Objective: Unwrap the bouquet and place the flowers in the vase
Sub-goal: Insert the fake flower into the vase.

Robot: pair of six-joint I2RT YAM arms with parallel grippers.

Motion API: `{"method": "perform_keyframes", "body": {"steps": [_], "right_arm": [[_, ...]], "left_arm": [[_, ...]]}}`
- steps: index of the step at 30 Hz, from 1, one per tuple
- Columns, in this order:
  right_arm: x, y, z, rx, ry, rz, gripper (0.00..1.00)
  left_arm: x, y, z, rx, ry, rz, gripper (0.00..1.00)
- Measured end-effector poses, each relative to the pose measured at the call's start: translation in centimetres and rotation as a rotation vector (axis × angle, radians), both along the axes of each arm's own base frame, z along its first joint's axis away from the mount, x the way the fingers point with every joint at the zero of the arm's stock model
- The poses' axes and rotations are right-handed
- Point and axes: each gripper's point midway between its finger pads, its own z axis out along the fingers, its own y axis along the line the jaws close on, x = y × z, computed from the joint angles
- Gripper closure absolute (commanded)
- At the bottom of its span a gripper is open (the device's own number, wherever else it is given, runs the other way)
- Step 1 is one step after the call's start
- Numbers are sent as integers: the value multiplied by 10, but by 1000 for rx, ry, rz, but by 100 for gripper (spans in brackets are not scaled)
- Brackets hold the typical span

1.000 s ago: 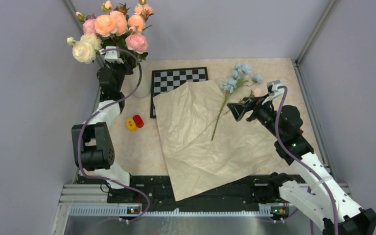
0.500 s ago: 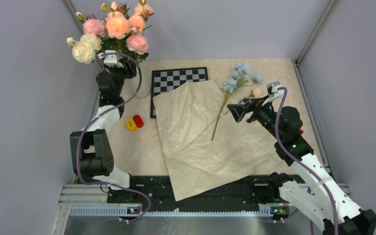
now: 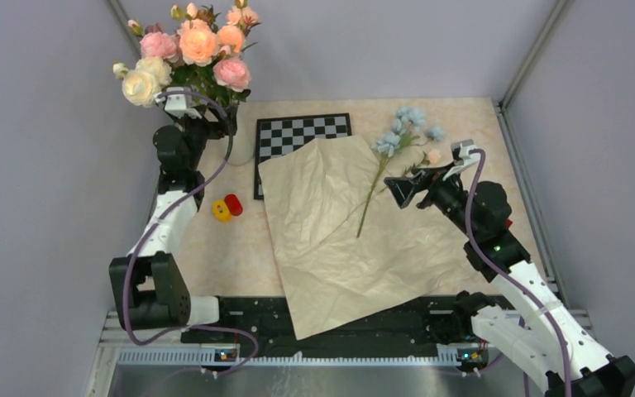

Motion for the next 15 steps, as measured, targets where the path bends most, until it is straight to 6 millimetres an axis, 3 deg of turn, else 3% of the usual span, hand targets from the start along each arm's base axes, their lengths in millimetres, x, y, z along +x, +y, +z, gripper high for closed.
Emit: {"method": "perform_keyframes", "body": {"steps": [7,15], "right_arm": [[2,-7,-16,-16,70,-48,10],[15,-26,-67,5,317,-229,12]], "left_arm": [[-36,-16,13,-133,87,-66,1],[-75,-29,-15,-183,348,-107,1]]}}
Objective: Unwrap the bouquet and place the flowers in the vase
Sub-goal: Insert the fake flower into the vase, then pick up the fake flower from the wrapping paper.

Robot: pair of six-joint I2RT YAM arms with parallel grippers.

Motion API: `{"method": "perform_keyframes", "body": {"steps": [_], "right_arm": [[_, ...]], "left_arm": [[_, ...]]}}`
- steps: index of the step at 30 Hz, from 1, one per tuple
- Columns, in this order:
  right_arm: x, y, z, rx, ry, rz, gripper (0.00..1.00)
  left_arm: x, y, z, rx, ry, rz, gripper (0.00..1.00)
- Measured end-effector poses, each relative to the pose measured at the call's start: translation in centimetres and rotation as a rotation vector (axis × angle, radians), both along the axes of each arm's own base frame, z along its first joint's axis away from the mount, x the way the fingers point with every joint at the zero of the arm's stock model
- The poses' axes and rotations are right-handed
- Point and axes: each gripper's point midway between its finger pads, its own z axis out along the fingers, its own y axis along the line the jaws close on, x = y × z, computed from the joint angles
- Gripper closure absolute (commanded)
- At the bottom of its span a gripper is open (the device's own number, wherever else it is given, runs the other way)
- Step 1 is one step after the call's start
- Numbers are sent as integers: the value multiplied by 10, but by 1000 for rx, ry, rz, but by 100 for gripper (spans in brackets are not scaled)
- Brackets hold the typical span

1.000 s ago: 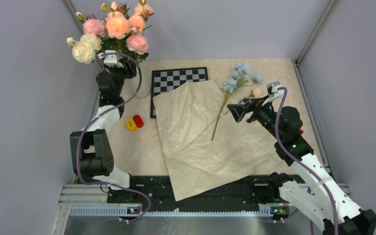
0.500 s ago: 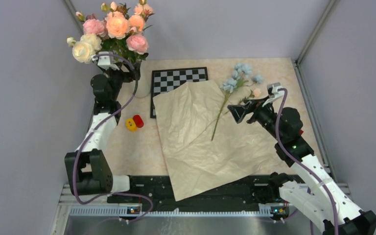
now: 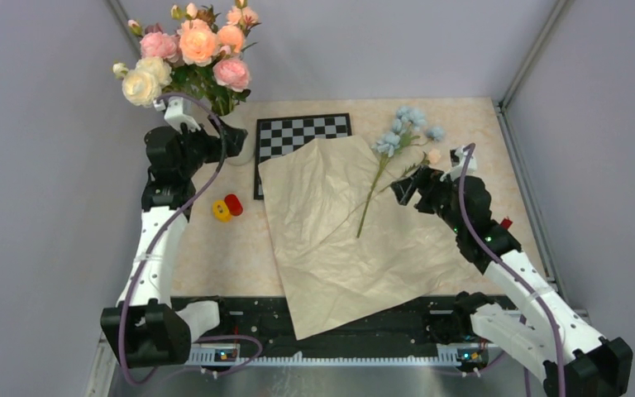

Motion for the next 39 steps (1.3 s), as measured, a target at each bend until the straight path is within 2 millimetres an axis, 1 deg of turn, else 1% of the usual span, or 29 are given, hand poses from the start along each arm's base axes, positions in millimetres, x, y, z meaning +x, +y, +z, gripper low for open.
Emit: {"method": "perform_keyframes", "body": {"steps": [4,9,14,18,21,25,30,39], "right_arm": [[9,0,-25,44,100,-66,15],[26,11,-67,87,235,-111,21],[48,23,-95,142,299,-145,29],[62,29,-121,160,344,-173,38],[70,30,-139,167,370,-202,40],[76,26,-151,193,353,-252,41],[82,24,-163,213,341,-281,44],[95,32,-178,251,330,-279,55]], "left_arm": [[-13,-9,-11,30,62,-46,1],[-24,-6,-13,78,70,-43,1],[-35,-5,-18,107,74,-32,1],[-41,-14,-15,134,58,-53,1],[-47,-24,-10,159,37,-73,1],[-50,-31,-9,181,28,-88,1],[-50,-31,-13,191,35,-85,1],[-50,-29,-16,194,43,-74,1]]}}
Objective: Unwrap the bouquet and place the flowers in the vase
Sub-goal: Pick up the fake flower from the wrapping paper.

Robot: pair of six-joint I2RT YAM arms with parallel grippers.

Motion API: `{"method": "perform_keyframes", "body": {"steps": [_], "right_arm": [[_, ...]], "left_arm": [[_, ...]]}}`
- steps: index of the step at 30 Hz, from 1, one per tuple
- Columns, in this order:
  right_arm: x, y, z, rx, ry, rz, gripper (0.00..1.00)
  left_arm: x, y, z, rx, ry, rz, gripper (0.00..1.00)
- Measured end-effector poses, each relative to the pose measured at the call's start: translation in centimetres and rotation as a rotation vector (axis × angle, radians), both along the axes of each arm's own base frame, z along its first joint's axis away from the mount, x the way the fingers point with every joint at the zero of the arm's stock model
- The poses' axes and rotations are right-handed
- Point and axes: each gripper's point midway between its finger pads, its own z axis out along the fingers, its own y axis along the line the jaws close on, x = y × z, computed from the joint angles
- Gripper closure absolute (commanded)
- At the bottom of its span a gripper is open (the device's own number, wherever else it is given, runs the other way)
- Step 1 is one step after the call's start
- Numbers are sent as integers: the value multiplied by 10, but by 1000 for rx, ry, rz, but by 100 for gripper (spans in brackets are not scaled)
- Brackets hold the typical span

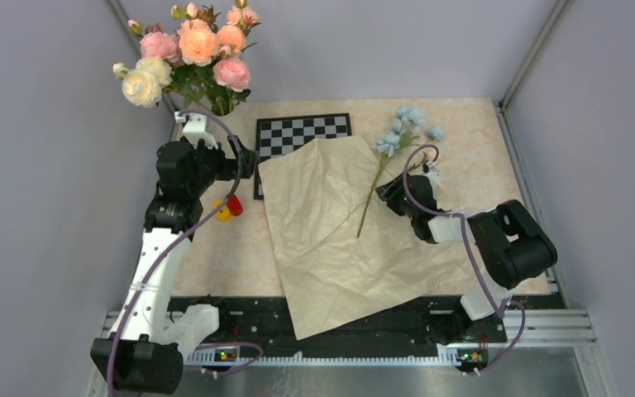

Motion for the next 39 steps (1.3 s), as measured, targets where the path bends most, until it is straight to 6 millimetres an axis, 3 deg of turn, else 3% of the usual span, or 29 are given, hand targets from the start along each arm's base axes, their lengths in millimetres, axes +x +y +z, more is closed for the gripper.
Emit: {"method": "perform_keyframes", "body": {"steps": [26,39], "right_arm": [[23,11,-18,79,-39,-27,71],[31,15,-19,116,-44,-46,88]], "left_arm": [[1,2,-2,6,2,9,1],[1,3,-2,16,0,12,1]]}}
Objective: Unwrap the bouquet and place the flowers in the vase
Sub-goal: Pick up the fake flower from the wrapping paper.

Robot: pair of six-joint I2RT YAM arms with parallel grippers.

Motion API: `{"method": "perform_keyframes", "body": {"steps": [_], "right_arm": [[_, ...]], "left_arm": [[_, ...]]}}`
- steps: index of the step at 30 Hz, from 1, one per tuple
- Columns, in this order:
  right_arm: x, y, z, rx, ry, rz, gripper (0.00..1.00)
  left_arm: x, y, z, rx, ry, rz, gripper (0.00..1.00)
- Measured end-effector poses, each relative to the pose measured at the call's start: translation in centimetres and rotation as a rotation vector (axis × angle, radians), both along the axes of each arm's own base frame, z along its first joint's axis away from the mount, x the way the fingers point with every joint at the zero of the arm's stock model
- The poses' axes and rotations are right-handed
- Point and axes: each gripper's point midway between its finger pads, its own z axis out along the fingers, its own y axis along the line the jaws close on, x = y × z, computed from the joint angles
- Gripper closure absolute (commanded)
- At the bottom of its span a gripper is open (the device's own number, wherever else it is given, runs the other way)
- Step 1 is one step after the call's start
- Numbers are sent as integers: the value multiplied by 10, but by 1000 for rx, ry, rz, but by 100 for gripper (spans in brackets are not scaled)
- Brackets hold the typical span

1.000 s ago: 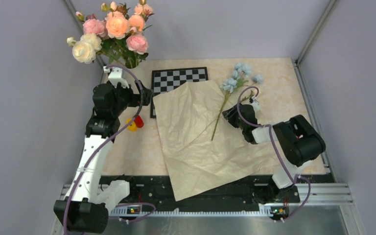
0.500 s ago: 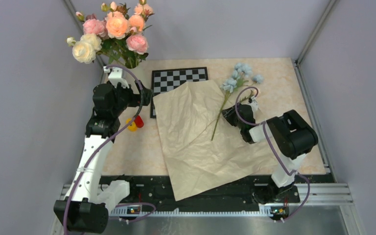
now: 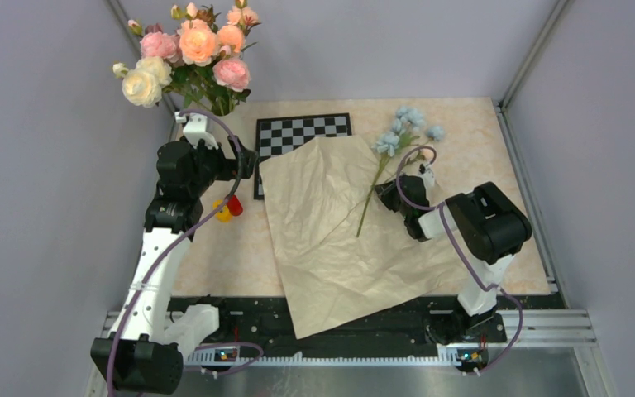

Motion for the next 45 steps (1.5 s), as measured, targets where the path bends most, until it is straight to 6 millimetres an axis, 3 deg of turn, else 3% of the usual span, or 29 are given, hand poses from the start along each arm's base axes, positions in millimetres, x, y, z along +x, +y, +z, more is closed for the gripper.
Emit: {"method": "perform_keyframes", "body": {"steps": [7,13,17,30,38,45], "right_arm": [[2,-4,3,-6,-9,-22,92],[1,-7,16,3,-34,-35,100],[-1,-12,25,-8,-51,-46,100],[-16,-30,86,-94,-195,-41,100],[-38,-22,143,-110,-349,77,100],[-73,5,191,-153,-503,263,100]], "left_arm": [[0,0,0,5,-2,-2,1],[0,0,0,6,-2,-2,1],[0,0,0,6,-2,-2,1],[1,-3,-6,-5,17,-17,1],[1,-31,-18,-108,92,-110,1],[-14,-87,14,-341,71,-277,1]]}}
